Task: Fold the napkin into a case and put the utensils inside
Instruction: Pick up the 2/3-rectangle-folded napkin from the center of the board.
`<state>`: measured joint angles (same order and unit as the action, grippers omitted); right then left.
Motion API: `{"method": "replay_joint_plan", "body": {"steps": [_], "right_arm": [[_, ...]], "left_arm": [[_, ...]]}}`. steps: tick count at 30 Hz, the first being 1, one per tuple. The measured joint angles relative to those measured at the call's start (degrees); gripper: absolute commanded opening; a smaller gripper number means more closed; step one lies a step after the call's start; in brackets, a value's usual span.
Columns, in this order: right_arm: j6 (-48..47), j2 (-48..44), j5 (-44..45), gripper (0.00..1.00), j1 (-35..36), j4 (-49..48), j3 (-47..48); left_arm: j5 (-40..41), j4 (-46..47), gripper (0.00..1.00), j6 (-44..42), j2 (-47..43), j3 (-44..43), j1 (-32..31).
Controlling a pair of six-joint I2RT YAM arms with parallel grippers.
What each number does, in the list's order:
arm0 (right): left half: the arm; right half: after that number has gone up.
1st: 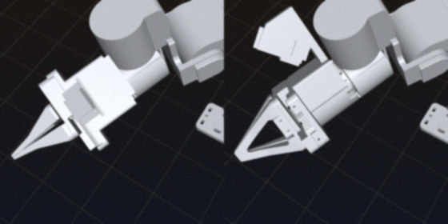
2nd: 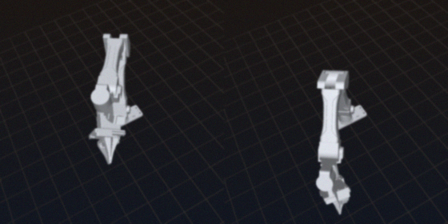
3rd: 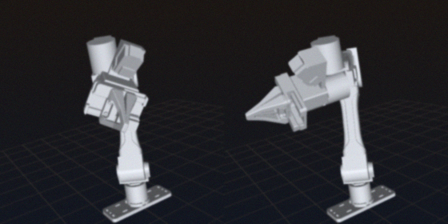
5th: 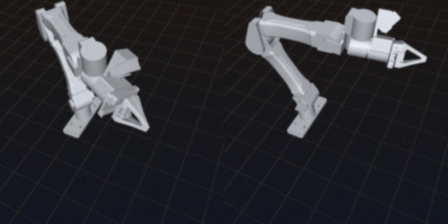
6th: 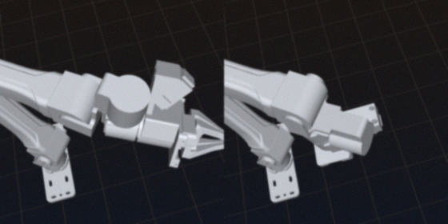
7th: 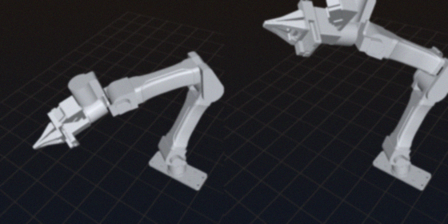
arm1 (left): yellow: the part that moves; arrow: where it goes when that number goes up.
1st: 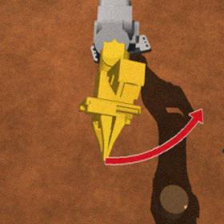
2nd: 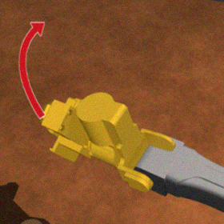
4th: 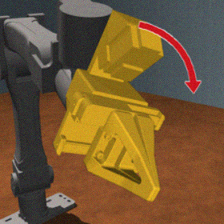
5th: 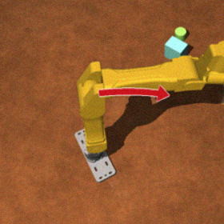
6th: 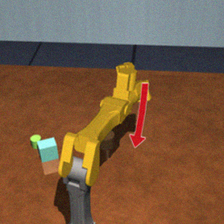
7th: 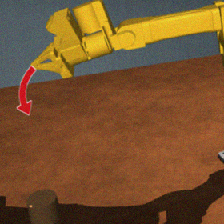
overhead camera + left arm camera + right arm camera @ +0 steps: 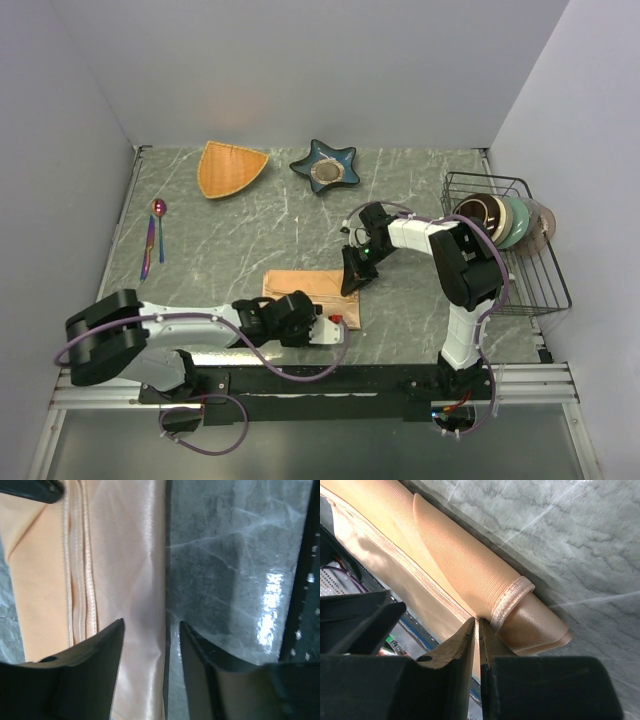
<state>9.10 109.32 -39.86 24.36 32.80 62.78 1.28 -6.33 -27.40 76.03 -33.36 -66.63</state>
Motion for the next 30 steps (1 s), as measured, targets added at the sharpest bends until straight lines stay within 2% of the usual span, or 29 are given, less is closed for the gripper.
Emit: {"method": "replay_joint_plan", "body": {"steps": [6, 8, 10, 11, 15, 22, 30], "right_arm": [[0.00, 0.02, 0.11, 0.16, 0.04, -0.07, -0.07], [-0.02, 0.02, 0.11, 0.16, 0.04, -0.09, -0.09], [-0.02, 0.02, 0.11, 0.16, 0.04, -0.11, -0.09], [-0.04, 0.02, 0.11, 0.16, 0.04, -0.09, -0.09], [-0.09, 0.02, 0.11, 0.16, 0.15, -0.09, -0.09], [-0.59, 0.02, 0.11, 0.16, 0.50, -0.11, -0.09], [-1.31, 0.00, 0.11, 0.16, 0.68, -0.09, -0.02]], "left_arm": [[5.35, 5.62, 0.28, -2.19, 6.25, -0.74, -2.95], [6.19, 6.36, 0.16, -2.49, 7.23, -1.05, -3.02], [5.92, 5.88, 0.10, -2.49, 7.41, -1.16, -2.69], [4.57, 4.44, 0.01, -2.03, 7.32, -1.75, -1.70], [0.37, -0.11, 0.01, -1.79, 6.71, -4.11, 0.74], [-13.11, -13.00, 0.01, -1.14, 6.34, -14.03, 8.74], [-28.24, -24.68, 0.01, -1.79, 15.52, -26.84, 19.85]]}}
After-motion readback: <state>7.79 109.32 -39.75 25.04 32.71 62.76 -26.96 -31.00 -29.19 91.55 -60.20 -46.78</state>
